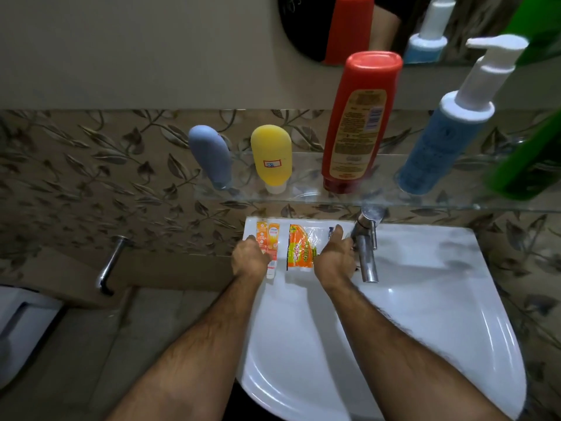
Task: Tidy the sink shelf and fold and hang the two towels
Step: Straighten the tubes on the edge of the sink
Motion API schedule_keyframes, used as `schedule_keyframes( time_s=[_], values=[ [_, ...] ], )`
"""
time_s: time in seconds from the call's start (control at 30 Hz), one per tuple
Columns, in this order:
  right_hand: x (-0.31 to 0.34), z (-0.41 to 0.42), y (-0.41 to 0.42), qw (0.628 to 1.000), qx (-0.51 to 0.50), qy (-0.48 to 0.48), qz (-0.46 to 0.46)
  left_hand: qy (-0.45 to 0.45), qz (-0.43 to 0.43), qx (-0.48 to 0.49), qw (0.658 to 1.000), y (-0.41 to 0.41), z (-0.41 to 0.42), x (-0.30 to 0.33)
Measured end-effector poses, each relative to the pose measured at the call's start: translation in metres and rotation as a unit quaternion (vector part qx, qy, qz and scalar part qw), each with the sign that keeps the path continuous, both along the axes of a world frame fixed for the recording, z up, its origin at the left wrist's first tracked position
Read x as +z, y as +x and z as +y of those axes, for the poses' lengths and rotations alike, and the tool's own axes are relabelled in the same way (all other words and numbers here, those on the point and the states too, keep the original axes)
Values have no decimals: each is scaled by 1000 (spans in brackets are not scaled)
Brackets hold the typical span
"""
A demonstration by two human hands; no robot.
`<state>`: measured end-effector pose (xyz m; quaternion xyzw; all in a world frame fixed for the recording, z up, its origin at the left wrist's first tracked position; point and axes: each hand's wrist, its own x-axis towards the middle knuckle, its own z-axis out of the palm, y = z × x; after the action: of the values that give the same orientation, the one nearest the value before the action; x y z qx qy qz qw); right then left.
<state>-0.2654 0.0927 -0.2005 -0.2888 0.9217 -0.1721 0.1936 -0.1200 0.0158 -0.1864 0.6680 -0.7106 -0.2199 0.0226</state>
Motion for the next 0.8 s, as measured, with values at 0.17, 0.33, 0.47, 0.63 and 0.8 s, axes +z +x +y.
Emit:
schedule_keyframes(
  time_s=[0.17,0.33,0.47,0.63,0.8],
  values=[
    [-1,0,-4,995,-52,-40,-77,18,72,-2,997,8,-4,-2],
    [0,0,6,982,-67,-80,-158,44,284,33,957,28,-2,6],
    [0,-6,30,958,-82,-158,-224,102,398,86,908,63,-10,10],
    [24,-15,87,921,-84,-234,-301,110,413,82,900,124,-32,6],
    [45,-31,171,902,-68,-264,-335,148,400,69,902,197,-55,-8]
  ],
)
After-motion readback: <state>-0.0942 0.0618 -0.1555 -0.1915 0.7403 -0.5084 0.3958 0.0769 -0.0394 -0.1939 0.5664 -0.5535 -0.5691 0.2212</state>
